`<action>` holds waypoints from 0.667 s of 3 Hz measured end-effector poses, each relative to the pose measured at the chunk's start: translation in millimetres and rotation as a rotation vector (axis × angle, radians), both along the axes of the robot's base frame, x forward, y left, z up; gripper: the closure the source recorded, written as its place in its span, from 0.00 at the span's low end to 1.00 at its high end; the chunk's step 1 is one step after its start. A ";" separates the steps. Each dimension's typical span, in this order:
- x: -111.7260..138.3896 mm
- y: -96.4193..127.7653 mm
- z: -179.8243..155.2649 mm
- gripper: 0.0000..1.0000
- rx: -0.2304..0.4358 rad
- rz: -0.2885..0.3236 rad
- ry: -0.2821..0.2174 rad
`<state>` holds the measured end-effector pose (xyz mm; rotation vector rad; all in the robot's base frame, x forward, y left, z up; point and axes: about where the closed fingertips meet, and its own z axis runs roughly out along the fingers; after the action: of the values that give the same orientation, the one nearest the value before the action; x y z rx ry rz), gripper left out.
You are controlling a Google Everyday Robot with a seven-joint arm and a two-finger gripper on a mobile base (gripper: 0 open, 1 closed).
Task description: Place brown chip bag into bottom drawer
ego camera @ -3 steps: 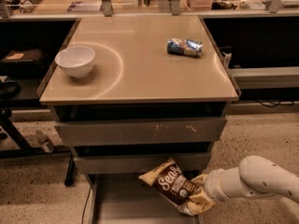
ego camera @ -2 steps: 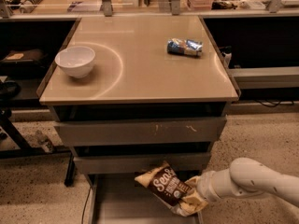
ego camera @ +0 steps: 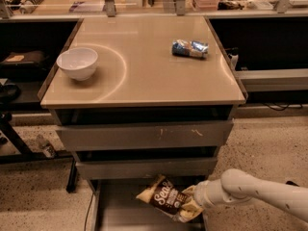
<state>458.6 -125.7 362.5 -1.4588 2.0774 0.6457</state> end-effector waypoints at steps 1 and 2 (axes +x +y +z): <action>10.4 2.0 -44.3 1.00 0.003 0.011 -0.054; 15.9 5.6 -75.5 1.00 0.066 0.026 -0.105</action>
Offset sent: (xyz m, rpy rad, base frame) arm 0.0216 0.0050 -0.1119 0.1533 -0.1756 0.0553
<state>474.4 -120.1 287.1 -1.4535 1.9423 0.6280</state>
